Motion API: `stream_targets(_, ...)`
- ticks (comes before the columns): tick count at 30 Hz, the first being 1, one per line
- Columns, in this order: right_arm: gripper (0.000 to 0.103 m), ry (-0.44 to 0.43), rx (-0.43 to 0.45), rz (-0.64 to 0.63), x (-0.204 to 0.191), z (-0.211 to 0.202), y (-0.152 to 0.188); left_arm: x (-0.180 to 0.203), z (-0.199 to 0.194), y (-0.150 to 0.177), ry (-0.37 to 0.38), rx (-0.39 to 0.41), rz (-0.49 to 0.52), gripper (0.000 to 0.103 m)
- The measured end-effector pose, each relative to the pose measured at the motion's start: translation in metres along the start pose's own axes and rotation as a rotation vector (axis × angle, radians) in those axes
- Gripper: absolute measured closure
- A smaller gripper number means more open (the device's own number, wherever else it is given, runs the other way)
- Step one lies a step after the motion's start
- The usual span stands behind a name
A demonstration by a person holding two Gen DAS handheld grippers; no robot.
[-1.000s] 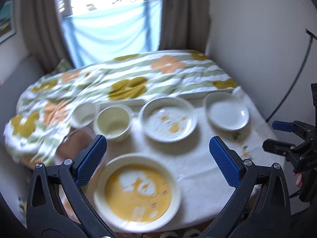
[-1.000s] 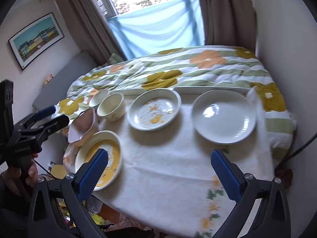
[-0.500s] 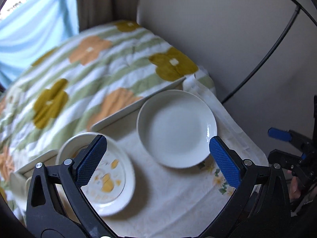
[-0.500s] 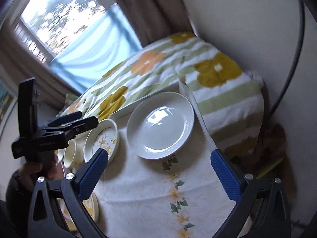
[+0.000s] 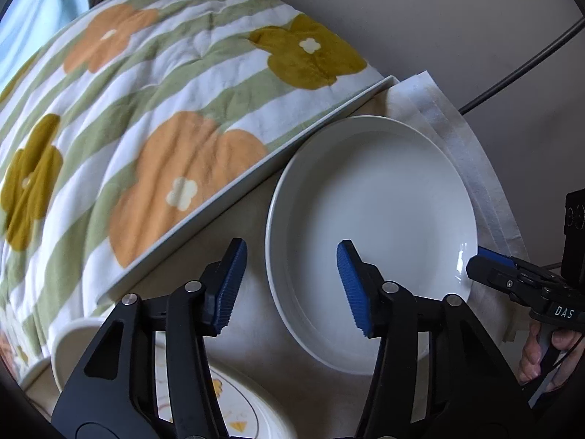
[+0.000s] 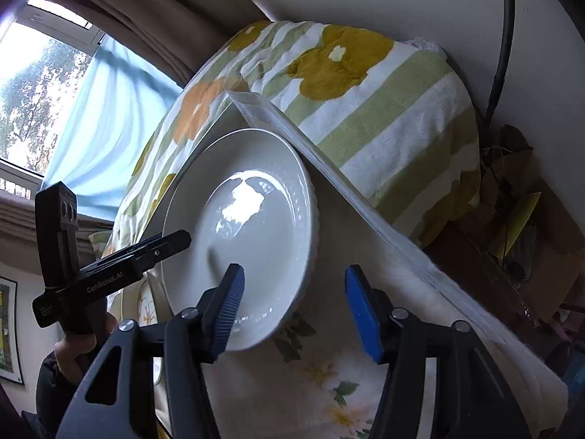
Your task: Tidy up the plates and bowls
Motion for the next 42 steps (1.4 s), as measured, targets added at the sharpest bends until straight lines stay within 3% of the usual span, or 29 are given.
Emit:
stream_targets(3,0.059,0.012,0.020,0.012,-0.001,0.004,-0.005,-0.001,0.007,-0.006,0.019,-0.004,0.020,0.072)
stream_targets(5,0.074,0.012,0.026,0.029,0.000,0.008,-0.007,-0.001,0.010,-0.009,0.026,-0.002,0.025,0.080)
stream_targets(10,0.084,0.052,0.040,0.035,0.004,0.015,-0.008,-0.002,0.013,-0.011,0.009,0.009,0.042,0.085)
stream_targets(19,0.085,0.071,0.022,-0.004,0.005,0.017,-0.007,-0.001,0.010,-0.010,-0.021,0.029,0.046,0.085)
stream_targets(30,0.085,0.057,0.041,-0.116,-0.016,-0.001,-0.007,-0.003,-0.023,0.000,-0.038,0.090,-0.004,0.085)
stream_targets(38,0.085,-0.025,0.019,-0.245,-0.053,-0.036,-0.007,-0.008,-0.093,0.026,-0.076,0.181,-0.128,0.085)
stream_targets(42,0.085,-0.086,-0.030,-0.347,-0.082,-0.053,0.002,-0.016,-0.140,0.059,-0.116,0.234,-0.231,0.085)
Point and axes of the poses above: each gripper's, at about its wrist camera, not at the fingertips, and z roughly the way its jaws point, x to its right, y to its underside, the point moved 5 cm from there along z, roughly the way its jaws point, and after that the axes turned 13 degrees about -y, right-handed, at the moved point
